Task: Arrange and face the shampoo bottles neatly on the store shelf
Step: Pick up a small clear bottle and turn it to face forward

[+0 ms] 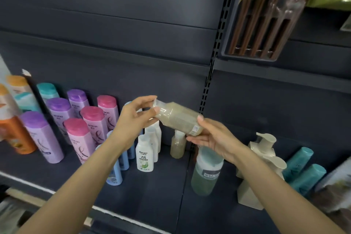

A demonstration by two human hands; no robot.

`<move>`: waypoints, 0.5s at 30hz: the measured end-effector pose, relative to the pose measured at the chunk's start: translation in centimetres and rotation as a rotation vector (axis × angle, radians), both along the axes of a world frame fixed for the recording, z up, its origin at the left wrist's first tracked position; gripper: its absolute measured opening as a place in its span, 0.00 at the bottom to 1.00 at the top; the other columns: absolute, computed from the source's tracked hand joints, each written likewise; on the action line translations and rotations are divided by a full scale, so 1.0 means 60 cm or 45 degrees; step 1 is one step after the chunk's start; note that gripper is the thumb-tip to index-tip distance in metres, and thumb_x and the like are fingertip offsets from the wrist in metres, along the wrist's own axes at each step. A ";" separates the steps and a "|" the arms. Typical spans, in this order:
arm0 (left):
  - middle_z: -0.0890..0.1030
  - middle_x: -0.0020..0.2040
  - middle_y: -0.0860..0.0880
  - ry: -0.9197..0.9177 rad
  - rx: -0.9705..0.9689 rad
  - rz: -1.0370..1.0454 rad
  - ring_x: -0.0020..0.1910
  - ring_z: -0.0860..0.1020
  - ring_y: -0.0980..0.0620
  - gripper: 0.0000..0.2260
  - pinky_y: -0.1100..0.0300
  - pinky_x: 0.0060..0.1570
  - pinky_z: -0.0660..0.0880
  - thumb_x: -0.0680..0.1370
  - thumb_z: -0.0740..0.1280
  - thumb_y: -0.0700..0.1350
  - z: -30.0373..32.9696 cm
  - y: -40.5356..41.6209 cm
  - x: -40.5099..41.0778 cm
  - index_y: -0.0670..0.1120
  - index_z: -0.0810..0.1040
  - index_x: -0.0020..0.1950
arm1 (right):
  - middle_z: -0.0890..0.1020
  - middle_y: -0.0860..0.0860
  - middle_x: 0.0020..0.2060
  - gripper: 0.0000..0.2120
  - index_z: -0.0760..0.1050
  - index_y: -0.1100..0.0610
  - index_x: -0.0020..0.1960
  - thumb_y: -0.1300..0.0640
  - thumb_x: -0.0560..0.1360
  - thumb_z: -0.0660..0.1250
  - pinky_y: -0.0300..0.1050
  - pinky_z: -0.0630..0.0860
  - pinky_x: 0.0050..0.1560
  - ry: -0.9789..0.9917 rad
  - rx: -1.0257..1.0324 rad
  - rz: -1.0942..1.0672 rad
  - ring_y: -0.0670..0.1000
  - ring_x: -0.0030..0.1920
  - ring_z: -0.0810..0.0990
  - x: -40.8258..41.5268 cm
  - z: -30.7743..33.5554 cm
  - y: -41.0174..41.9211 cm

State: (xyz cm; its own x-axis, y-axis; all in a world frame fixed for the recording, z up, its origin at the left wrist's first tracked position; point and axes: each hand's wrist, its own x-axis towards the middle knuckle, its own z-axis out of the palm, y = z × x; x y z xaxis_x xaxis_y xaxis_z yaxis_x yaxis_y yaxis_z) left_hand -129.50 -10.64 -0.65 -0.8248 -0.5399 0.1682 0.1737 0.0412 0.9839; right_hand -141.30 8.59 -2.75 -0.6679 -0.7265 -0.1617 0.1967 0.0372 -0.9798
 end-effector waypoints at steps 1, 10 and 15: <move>0.79 0.54 0.48 -0.022 0.007 -0.041 0.47 0.82 0.55 0.15 0.65 0.46 0.79 0.76 0.66 0.36 0.004 -0.001 0.005 0.45 0.74 0.62 | 0.84 0.60 0.49 0.22 0.74 0.61 0.59 0.47 0.72 0.66 0.42 0.81 0.47 0.032 -0.012 -0.040 0.59 0.50 0.83 0.004 0.005 0.002; 0.80 0.49 0.39 -0.275 0.087 -0.241 0.43 0.83 0.45 0.08 0.61 0.42 0.81 0.78 0.64 0.44 0.025 0.002 0.032 0.42 0.77 0.54 | 0.83 0.55 0.52 0.22 0.74 0.54 0.64 0.54 0.70 0.69 0.41 0.77 0.47 0.160 -0.125 -0.135 0.56 0.50 0.83 0.025 0.026 0.039; 0.80 0.52 0.39 -0.154 -0.031 -0.236 0.45 0.83 0.48 0.09 0.57 0.49 0.80 0.76 0.66 0.35 0.022 0.016 0.039 0.42 0.77 0.55 | 0.81 0.53 0.58 0.30 0.71 0.50 0.67 0.64 0.67 0.70 0.48 0.77 0.58 0.143 -0.250 -0.065 0.54 0.56 0.80 0.021 0.027 0.060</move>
